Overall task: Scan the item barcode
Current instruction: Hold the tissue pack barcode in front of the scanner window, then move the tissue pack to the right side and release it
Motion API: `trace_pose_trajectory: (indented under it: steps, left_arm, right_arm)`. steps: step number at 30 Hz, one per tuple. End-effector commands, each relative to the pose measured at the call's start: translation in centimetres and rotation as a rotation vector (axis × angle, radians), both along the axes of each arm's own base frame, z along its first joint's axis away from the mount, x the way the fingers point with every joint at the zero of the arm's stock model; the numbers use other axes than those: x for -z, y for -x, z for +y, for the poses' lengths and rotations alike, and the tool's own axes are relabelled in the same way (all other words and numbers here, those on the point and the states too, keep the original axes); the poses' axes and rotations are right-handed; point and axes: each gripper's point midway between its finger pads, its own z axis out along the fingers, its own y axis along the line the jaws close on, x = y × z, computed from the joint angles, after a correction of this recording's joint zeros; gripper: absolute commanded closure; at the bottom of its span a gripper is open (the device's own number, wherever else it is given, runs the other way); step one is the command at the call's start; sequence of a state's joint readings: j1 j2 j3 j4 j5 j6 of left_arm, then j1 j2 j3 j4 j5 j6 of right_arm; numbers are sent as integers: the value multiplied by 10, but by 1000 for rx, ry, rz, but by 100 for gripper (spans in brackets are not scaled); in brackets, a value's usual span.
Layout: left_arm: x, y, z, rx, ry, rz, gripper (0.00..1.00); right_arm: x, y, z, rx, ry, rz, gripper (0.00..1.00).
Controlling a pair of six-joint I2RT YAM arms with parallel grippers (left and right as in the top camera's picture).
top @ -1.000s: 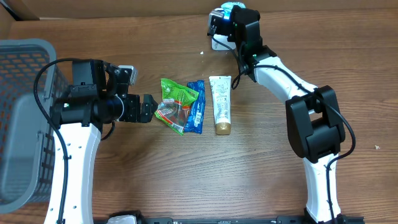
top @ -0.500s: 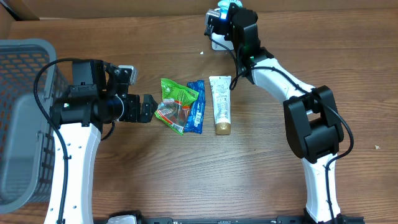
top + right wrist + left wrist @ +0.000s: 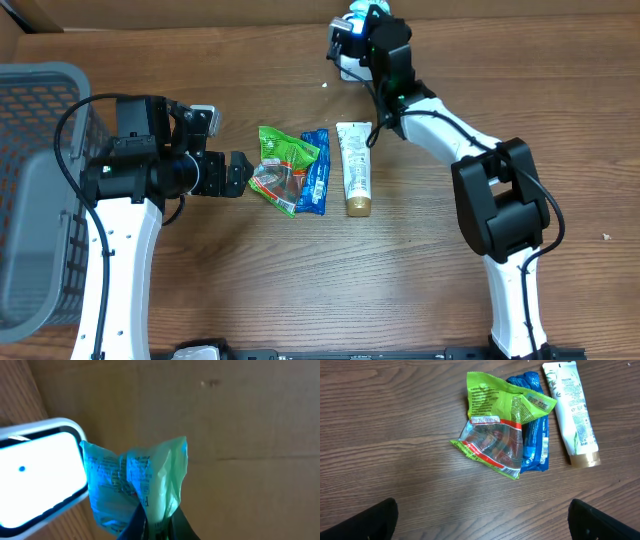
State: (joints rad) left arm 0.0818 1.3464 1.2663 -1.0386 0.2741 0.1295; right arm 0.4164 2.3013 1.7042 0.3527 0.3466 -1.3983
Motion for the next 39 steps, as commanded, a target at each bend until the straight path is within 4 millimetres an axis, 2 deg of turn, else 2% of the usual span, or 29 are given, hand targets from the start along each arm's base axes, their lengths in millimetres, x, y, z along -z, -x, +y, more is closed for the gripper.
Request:
trace_pose_trajectory:
  steps: [1, 4, 6, 8, 11, 15, 18, 20, 23, 26, 30, 33, 34, 39]
  left_arm:
    - [0, 0, -3, -3, 16, 1, 0]
    - [0, 0, -3, -3, 16, 1, 0]
    - [0, 0, -3, -3, 16, 1, 0]
    - [0, 0, -3, -3, 16, 1, 0]
    - [0, 0, -3, -3, 16, 1, 1]
    - [0, 0, -3, -3, 16, 1, 1]
    - [0, 0, -3, -3, 16, 1, 0]
    - [0, 0, -3, -3, 16, 1, 0]
    - [0, 0, -3, -3, 16, 1, 1]
    - [0, 0, -3, -3, 16, 1, 0]
    - [0, 0, -3, -3, 16, 1, 0]
    - [0, 0, -3, -3, 16, 1, 0]
    - [0, 0, -3, -3, 16, 1, 0]
    - [0, 0, -3, -3, 16, 1, 1]
  right_arm:
    - [-3, 12, 14, 22, 38, 19, 96]
    - [4, 24, 18, 26, 83, 92, 96]
    - [2, 31, 20, 23, 101, 122, 96]
    - [-9, 41, 22, 19, 95, 143, 96]
    - [-38, 56, 23, 14, 59, 152, 96]
    - [-70, 86, 18, 12, 23, 207, 96]
    - [-85, 118, 22, -8, -178, 318, 96]
    - [-90, 150, 34, -45, -422, 470, 96]
    - [-90, 184, 30, 39, -758, 687, 96]
    - [-67, 210, 1, 298, -1033, 914, 96]
    - [-34, 227, -53, 602, -1157, 1069, 96]
    - [-18, 226, -108, 808, -1242, 1064, 96]
    - [-13, 222, -131, 881, -1287, 1039, 96]
    - [14, 213, -218, 1134, -1493, 912, 96]
